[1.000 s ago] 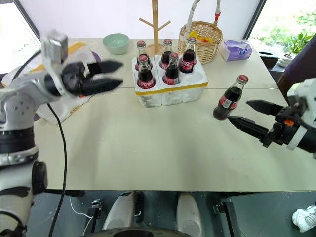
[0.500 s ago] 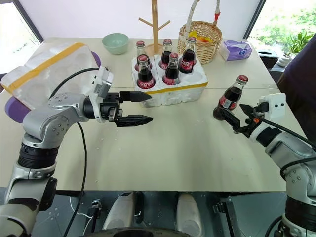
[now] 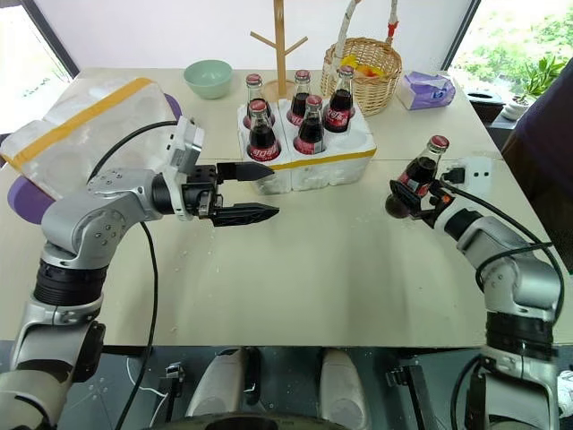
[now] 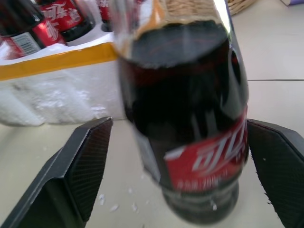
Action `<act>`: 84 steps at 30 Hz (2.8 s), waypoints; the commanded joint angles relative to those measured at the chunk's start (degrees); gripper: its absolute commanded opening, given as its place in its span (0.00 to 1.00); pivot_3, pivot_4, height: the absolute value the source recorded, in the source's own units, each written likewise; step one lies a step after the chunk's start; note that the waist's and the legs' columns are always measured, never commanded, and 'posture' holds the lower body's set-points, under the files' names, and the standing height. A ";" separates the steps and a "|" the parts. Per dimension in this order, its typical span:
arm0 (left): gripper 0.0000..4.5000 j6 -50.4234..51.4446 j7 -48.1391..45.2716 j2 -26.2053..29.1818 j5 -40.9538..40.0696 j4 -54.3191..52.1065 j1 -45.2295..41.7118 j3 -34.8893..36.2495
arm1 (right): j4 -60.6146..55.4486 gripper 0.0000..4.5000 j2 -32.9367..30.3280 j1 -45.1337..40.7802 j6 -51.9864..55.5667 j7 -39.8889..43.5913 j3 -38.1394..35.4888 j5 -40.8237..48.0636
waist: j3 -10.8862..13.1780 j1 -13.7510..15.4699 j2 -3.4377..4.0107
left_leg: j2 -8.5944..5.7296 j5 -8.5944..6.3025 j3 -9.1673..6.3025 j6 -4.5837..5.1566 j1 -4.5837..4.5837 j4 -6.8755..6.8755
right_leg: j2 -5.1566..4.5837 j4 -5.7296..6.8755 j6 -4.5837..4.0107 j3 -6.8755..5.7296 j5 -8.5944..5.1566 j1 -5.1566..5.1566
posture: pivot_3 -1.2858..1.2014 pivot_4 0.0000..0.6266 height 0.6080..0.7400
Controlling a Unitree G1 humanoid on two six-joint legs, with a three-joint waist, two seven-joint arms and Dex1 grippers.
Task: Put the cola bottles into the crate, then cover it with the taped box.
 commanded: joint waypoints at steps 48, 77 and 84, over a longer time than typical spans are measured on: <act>1.00 0.40 4.02 14.24 -1.85 -4.03 4.42 14.33 | 24.97 0.99 -0.42 -37.13 -7.16 20.35 15.48 -17.30 | 0.25 -1.25 0.27 | -0.01 0.06 0.00 -0.08 -0.84 -0.03 | 0.01 0.58 0.17 0.04 0.04 -1.11 | 0.52 0.24 1.00; 1.00 -29.07 -29.34 49.90 41.09 66.22 -8.97 2.80 | -13.47 0.99 -25.74 -29.09 20.31 40.98 2.71 13.71 | 0.16 -0.95 0.20 | 0.10 0.17 0.52 -0.28 -0.85 -0.66 | -0.04 0.77 -0.30 0.05 -0.24 -1.79 | 0.52 0.24 1.00; 1.00 -35.24 -26.39 41.77 51.54 80.36 -22.85 -6.69 | -15.96 0.99 -26.63 -27.68 22.61 35.87 -0.37 16.89 | 0.18 -1.14 0.01 | 0.11 0.18 0.51 -0.28 -0.91 -0.48 | -0.07 0.86 -0.13 0.06 -0.14 -1.77 | 0.52 0.24 1.00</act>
